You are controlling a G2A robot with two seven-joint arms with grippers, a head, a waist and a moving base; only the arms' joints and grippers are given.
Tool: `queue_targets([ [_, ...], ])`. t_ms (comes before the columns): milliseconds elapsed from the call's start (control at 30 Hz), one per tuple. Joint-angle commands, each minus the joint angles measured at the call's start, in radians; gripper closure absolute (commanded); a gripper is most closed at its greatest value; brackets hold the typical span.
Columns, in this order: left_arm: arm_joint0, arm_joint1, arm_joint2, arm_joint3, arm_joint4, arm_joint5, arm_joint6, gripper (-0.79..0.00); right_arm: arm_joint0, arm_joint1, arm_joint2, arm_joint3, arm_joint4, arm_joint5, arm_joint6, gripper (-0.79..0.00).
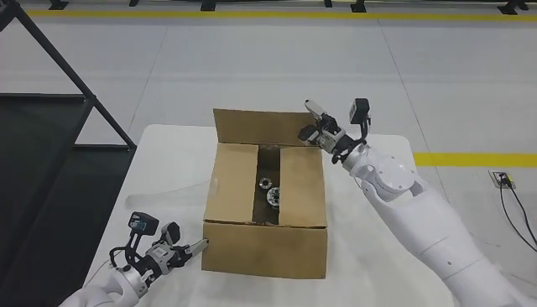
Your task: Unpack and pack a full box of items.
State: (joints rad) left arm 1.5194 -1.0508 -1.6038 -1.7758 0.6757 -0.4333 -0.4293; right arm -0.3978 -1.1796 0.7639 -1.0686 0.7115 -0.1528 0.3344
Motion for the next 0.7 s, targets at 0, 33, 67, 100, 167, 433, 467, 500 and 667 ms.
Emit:
queue_targets([
  [0,0.004,0.000,-0.002,-0.006,0.000,0.002,0.000,-0.785,0.023,-0.017,-0.010,0.047,0.012,0.003,-0.002,-0.785],
  [33,0.005,0.001,-0.001,-0.009,0.003,0.002,-0.003,-0.785,0.032,-0.026,-0.013,0.070,0.030,0.006,0.005,-0.785],
  [67,0.007,0.001,-0.001,-0.012,0.005,0.001,-0.006,-0.785,0.039,-0.035,-0.019,0.094,0.052,0.024,0.025,-0.785],
  [100,0.008,0.002,-0.002,-0.014,0.008,0.002,-0.007,-0.785,0.049,-0.043,-0.025,0.116,0.075,0.054,0.055,-0.785],
  [167,0.009,0.002,-0.002,-0.016,0.010,0.002,-0.007,-0.785,0.052,-0.046,-0.026,0.122,0.080,0.063,0.063,-0.785],
  [433,0.007,0.003,-0.007,-0.002,-0.008,0.008,-0.002,-0.785,0.052,-0.046,-0.026,0.122,0.080,0.063,0.063,-0.785],
  [467,0.007,0.003,-0.005,0.001,-0.006,0.007,-0.003,-0.785,0.052,-0.046,-0.026,0.122,0.080,0.063,0.063,-0.785],
  [500,0.005,0.003,-0.003,0.003,-0.006,0.007,-0.003,-0.785,0.044,-0.046,-0.024,0.115,0.079,0.060,0.059,-0.785],
  [667,0.004,0.003,0.004,0.004,-0.002,0.004,-0.002,-0.785,0.032,-0.061,0.001,0.099,0.116,0.084,0.003,-0.785],
])
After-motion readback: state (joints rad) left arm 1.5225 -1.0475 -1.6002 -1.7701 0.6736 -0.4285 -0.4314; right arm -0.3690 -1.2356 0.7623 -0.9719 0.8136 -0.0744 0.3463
